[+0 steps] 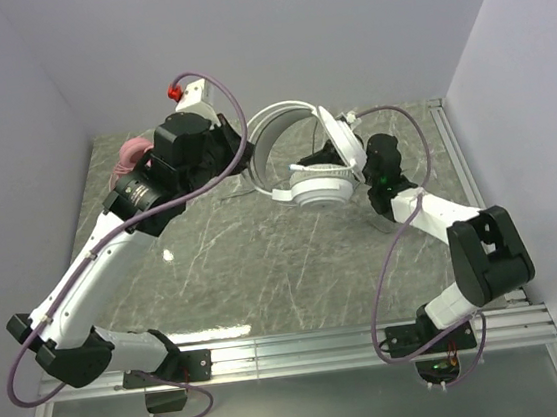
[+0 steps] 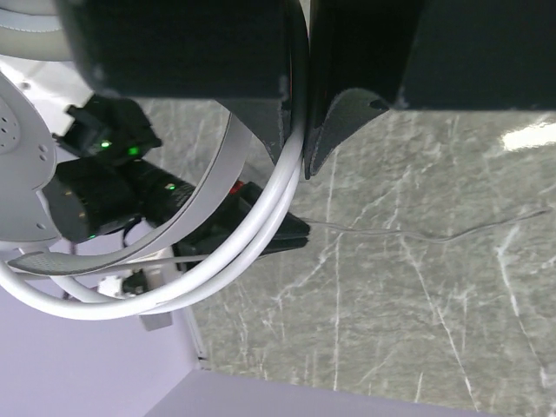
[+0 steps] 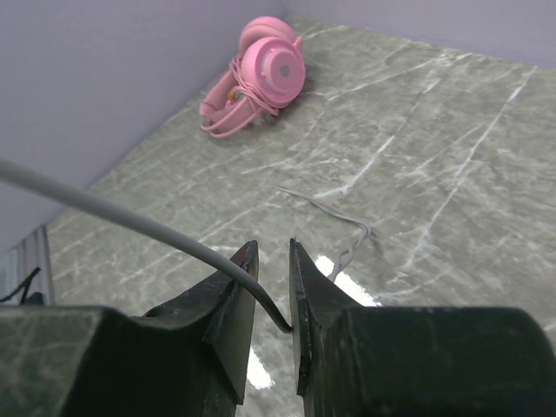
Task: Wrap the headphones
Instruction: Wrap the headphone cable with the right arm
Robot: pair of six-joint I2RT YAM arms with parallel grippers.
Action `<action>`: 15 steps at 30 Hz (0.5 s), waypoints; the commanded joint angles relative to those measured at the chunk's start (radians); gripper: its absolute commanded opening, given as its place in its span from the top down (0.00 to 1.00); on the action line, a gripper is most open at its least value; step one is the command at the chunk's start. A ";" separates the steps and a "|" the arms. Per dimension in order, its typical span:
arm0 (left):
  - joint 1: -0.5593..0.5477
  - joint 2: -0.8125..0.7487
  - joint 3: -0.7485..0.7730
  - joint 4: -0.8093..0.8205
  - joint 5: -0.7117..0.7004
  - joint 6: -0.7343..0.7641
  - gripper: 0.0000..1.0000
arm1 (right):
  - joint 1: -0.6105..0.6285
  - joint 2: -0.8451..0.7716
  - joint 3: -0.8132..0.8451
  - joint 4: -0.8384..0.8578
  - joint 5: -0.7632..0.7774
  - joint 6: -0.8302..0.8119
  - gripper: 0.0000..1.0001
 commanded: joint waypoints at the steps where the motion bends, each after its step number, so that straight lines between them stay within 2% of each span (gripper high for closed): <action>1: 0.008 -0.004 0.086 0.110 0.034 -0.114 1.00 | 0.003 0.034 -0.015 0.170 -0.034 0.075 0.72; 15: 0.019 0.073 0.149 0.252 -0.098 -0.312 1.00 | 0.128 0.129 -0.052 0.358 0.010 0.172 0.74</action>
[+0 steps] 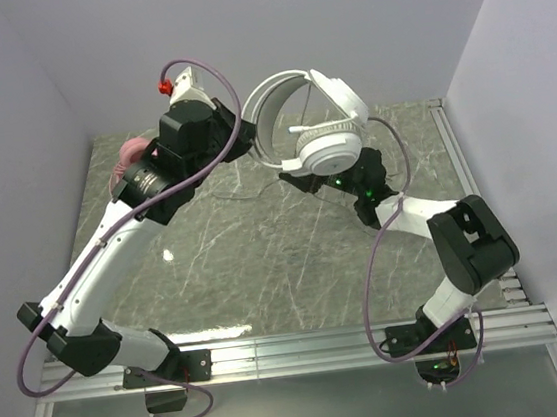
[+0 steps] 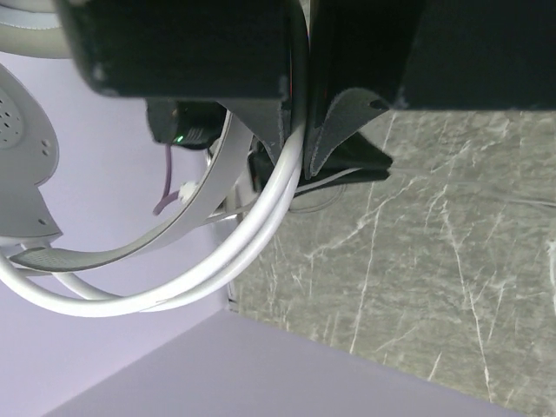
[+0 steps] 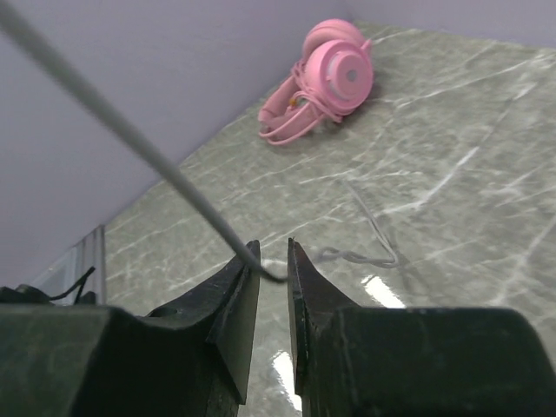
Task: Wrap the headphones
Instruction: Wrap the headphone cable with the right arm
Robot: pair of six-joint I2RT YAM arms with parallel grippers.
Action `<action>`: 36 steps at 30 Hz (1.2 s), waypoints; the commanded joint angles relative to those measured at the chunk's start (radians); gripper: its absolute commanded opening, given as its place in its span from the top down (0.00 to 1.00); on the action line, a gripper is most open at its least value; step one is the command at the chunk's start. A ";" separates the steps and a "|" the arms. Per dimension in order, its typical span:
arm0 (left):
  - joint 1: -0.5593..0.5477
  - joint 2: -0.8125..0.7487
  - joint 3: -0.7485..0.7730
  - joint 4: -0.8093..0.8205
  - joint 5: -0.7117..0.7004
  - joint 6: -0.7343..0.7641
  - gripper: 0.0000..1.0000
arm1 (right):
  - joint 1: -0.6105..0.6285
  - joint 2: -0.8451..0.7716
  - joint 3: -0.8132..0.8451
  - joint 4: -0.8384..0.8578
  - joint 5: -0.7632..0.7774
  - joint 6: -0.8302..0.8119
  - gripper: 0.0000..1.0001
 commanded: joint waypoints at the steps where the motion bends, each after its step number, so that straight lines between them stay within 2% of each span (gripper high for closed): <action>1: 0.006 0.019 0.107 0.178 -0.043 -0.112 1.00 | 0.033 0.032 -0.008 0.103 0.007 0.036 0.74; 5: 0.006 0.102 0.213 0.137 -0.110 -0.103 1.00 | 0.065 0.047 -0.028 0.147 0.006 0.064 0.74; 10: 0.024 0.122 0.195 0.181 -0.245 -0.114 1.00 | 0.120 0.000 -0.098 0.202 0.024 0.081 0.78; 14: 0.063 0.145 0.200 0.183 -0.264 -0.129 1.00 | 0.168 -0.080 -0.160 0.233 0.027 0.096 0.83; 20: 0.093 0.191 0.242 0.178 -0.322 -0.094 1.00 | 0.211 -0.207 -0.206 0.126 0.038 0.049 0.94; 23: 0.110 0.226 0.275 0.175 -0.365 -0.069 1.00 | 0.246 -0.290 -0.228 0.040 0.053 0.012 1.00; 28: 0.170 0.281 0.292 0.184 -0.423 -0.077 1.00 | 0.365 -0.440 -0.257 -0.175 0.119 -0.054 1.00; 32: 0.208 0.312 0.292 0.209 -0.488 -0.055 1.00 | 0.439 -0.635 -0.295 -0.329 0.189 -0.087 1.00; 36: 0.230 0.340 0.272 0.241 -0.578 -0.002 1.00 | 0.481 -0.824 -0.298 -0.571 0.239 -0.108 1.00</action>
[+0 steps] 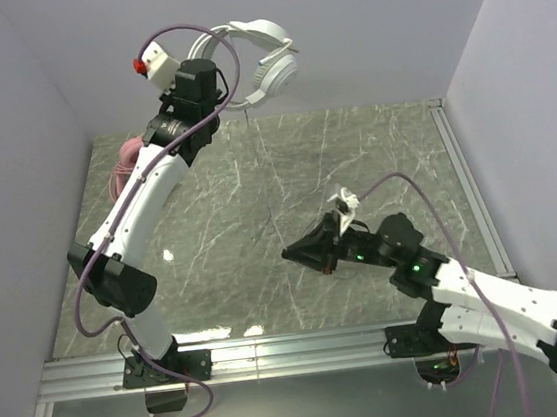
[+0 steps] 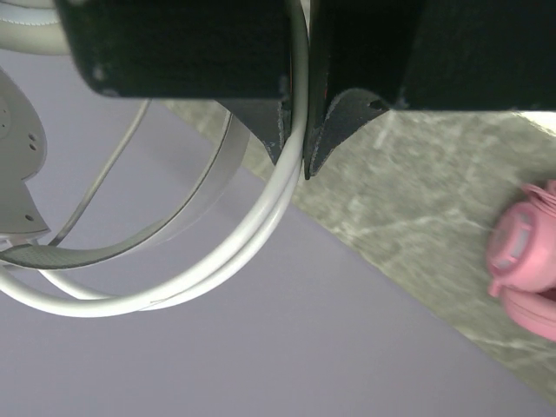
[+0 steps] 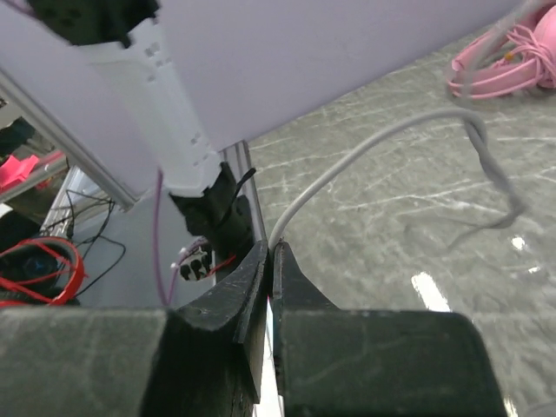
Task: Wrap the headphones
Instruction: Wrap the headphone cable with the right arm
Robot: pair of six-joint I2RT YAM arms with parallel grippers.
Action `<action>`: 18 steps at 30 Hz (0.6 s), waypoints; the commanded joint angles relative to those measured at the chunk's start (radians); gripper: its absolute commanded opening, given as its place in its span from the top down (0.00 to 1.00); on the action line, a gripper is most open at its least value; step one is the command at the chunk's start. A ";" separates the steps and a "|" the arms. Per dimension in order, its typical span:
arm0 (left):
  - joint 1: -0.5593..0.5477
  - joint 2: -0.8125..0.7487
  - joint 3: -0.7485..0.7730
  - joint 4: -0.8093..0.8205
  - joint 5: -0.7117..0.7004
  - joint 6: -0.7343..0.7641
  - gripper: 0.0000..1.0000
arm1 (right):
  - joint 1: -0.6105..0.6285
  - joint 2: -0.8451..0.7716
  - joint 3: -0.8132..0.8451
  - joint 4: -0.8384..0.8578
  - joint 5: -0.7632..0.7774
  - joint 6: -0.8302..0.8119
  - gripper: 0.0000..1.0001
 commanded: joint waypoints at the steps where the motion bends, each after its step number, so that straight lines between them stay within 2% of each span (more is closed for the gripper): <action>1: 0.019 -0.015 0.024 0.168 -0.120 0.029 1.00 | 0.025 -0.148 0.023 -0.252 0.071 -0.049 1.00; 4: 0.022 -0.022 -0.071 0.240 -0.169 0.064 1.00 | 0.027 -0.266 0.114 -0.419 0.112 -0.089 1.00; 6: 0.022 -0.022 -0.134 0.266 -0.189 0.073 1.00 | 0.027 -0.274 0.223 -0.525 0.134 -0.107 1.00; 9: 0.022 -0.013 -0.198 0.300 -0.215 0.075 1.00 | 0.027 -0.250 0.367 -0.648 0.143 -0.135 1.00; 12: 0.020 -0.021 -0.276 0.338 -0.215 0.075 1.00 | 0.027 -0.218 0.455 -0.705 0.158 -0.164 1.00; 15: 0.019 -0.050 -0.375 0.403 -0.193 0.078 1.00 | 0.027 -0.169 0.614 -0.763 0.197 -0.192 1.00; 18: 0.006 -0.071 -0.458 0.473 -0.191 0.145 1.00 | 0.026 -0.098 0.748 -0.812 0.237 -0.225 1.00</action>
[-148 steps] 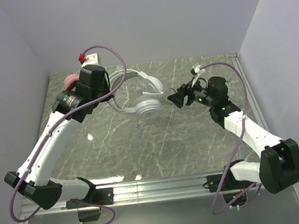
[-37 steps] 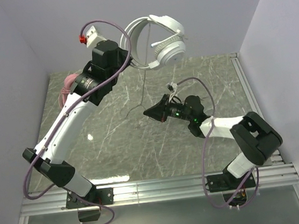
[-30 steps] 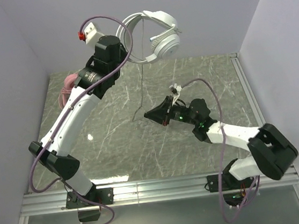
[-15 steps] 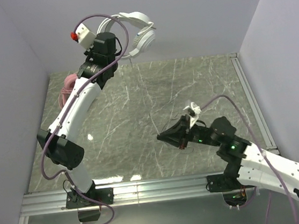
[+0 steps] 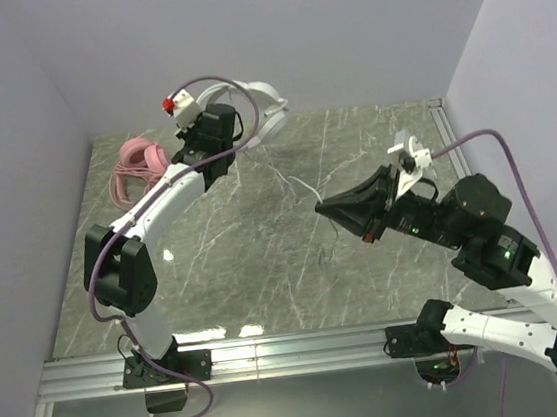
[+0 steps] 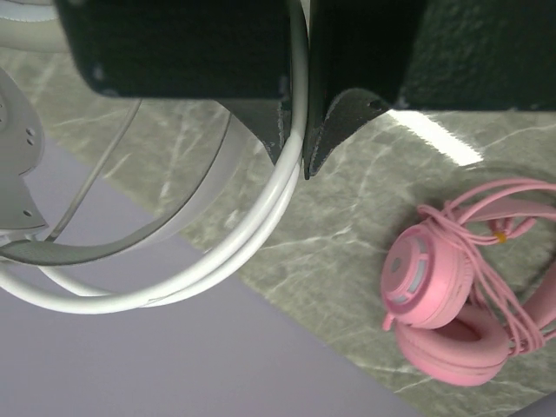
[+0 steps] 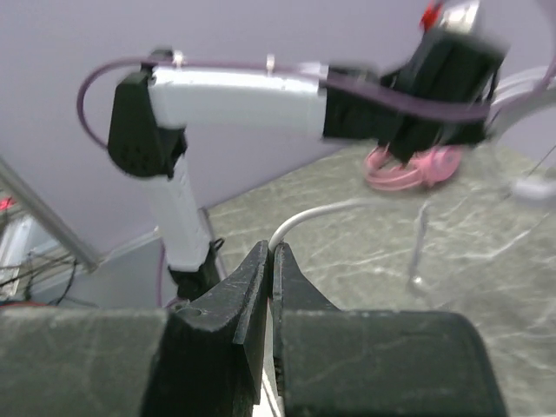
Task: Wrap the headphones
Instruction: Wrap the headphone cable with the right arm
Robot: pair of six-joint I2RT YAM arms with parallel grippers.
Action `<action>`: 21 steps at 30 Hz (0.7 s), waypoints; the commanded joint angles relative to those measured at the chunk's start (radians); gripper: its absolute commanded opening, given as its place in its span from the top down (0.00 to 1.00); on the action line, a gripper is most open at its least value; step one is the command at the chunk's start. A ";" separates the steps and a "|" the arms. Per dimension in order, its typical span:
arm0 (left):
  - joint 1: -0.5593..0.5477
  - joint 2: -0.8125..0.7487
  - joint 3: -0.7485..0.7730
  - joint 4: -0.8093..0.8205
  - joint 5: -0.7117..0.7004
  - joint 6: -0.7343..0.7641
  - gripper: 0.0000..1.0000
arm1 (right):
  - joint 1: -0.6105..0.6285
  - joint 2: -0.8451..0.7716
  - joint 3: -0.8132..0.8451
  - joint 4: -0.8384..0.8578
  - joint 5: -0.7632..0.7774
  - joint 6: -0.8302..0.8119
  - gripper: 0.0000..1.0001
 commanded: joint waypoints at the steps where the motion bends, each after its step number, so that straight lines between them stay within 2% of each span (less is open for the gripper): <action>1: -0.030 -0.087 -0.050 0.208 -0.063 0.056 1.00 | 0.005 0.082 0.166 -0.088 0.060 -0.068 1.00; 5: -0.084 -0.119 -0.130 0.244 -0.122 0.157 1.00 | 0.000 0.181 0.328 -0.168 0.151 -0.111 1.00; 8: -0.098 -0.186 -0.211 0.285 -0.035 0.218 1.00 | -0.039 0.239 0.420 -0.205 0.148 -0.131 1.00; 11: -0.104 -0.252 -0.271 0.282 0.010 0.258 1.00 | -0.099 0.276 0.477 -0.213 0.094 -0.123 1.00; 15: -0.115 -0.334 -0.331 0.229 0.036 0.262 1.00 | -0.269 0.317 0.532 -0.210 -0.008 -0.100 1.00; 21: -0.148 -0.426 -0.419 0.244 0.079 0.357 1.00 | -0.383 0.428 0.644 -0.225 -0.105 -0.082 1.00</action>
